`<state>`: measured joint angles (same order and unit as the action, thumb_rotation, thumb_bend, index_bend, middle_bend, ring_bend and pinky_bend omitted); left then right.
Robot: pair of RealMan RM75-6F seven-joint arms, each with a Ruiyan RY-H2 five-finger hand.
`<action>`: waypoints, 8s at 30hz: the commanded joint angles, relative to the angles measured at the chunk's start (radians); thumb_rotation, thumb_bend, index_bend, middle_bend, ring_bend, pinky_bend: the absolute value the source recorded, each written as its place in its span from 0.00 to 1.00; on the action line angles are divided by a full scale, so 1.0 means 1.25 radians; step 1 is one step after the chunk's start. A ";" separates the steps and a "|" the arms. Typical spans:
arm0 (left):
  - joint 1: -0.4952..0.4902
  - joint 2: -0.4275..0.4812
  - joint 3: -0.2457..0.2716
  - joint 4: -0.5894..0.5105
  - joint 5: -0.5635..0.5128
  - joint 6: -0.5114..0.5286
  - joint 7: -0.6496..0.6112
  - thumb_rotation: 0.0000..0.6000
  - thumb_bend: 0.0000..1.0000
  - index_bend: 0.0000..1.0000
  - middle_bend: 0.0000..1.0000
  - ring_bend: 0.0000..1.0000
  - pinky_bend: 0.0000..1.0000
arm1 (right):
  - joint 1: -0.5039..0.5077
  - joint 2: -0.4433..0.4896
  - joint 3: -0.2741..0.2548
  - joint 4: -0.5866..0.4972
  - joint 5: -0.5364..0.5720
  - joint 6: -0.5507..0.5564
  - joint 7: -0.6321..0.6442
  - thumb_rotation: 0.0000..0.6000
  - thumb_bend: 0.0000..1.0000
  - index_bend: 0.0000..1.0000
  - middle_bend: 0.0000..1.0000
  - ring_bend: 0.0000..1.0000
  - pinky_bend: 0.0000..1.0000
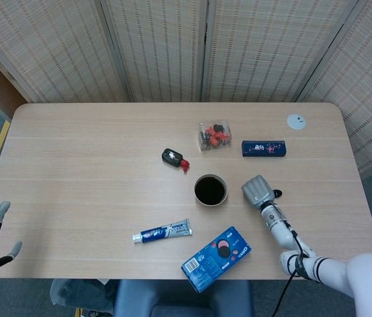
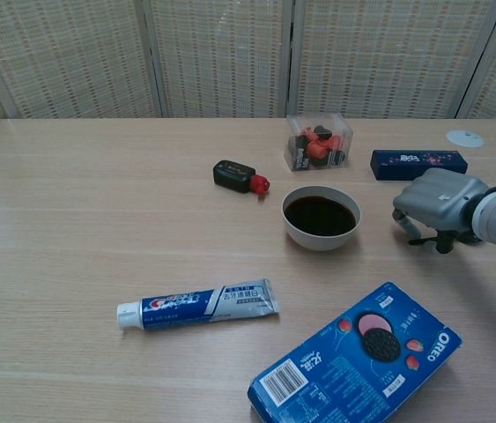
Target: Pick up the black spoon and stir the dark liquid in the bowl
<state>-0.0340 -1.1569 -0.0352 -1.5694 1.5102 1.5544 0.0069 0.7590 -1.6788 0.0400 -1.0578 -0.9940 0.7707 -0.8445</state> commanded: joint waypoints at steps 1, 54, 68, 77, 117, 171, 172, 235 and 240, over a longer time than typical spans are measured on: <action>0.001 0.000 0.000 0.001 0.001 0.000 -0.001 1.00 0.26 0.00 0.00 0.00 0.00 | 0.000 -0.001 -0.001 0.001 0.001 0.002 -0.001 1.00 0.34 0.53 1.00 1.00 1.00; 0.011 0.015 0.001 -0.014 -0.006 0.001 0.015 1.00 0.26 0.00 0.00 0.00 0.00 | 0.060 0.022 0.245 -0.146 -0.157 -0.039 1.042 1.00 0.47 0.73 1.00 1.00 1.00; 0.013 0.015 -0.001 -0.007 -0.012 0.000 0.010 1.00 0.26 0.00 0.00 0.00 0.00 | 0.084 -0.089 0.227 0.026 -0.186 -0.069 1.163 1.00 0.47 0.74 1.00 1.00 1.00; 0.012 0.016 0.000 -0.011 -0.009 -0.004 0.015 1.00 0.26 0.00 0.00 0.00 0.00 | 0.086 -0.117 0.205 0.061 -0.223 -0.074 1.215 1.00 0.48 0.74 1.00 1.00 1.00; 0.007 0.024 0.002 -0.035 -0.010 -0.013 0.048 1.00 0.26 0.00 0.00 0.00 0.00 | 0.102 -0.114 0.162 0.104 -0.285 -0.075 1.253 1.00 0.50 0.75 1.00 1.00 1.00; 0.011 0.023 0.005 -0.039 0.002 0.000 0.053 1.00 0.26 0.00 0.00 0.00 0.00 | 0.068 -0.027 0.097 0.085 -0.323 -0.054 1.331 1.00 0.51 0.76 1.00 1.00 1.00; 0.011 0.023 0.005 -0.041 0.002 0.000 0.053 1.00 0.26 0.00 0.00 0.00 0.00 | 0.072 -0.033 0.104 0.097 -0.313 -0.061 1.330 1.00 0.51 0.76 1.00 1.00 1.00; -0.010 0.031 0.000 -0.066 0.022 -0.016 0.073 1.00 0.26 0.00 0.00 0.00 0.00 | -0.101 0.204 0.067 -0.225 -0.274 0.189 0.945 1.00 0.24 0.22 0.87 0.91 1.00; -0.023 0.025 -0.003 -0.064 0.017 -0.034 0.073 1.00 0.26 0.00 0.00 0.00 0.00 | -0.178 0.282 0.054 -0.323 -0.251 0.282 0.843 1.00 0.32 0.29 0.74 0.75 0.99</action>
<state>-0.0597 -1.1234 -0.0386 -1.6503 1.5337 1.5162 0.0972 0.5955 -1.3844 0.1210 -1.3944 -1.3300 1.0550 0.2808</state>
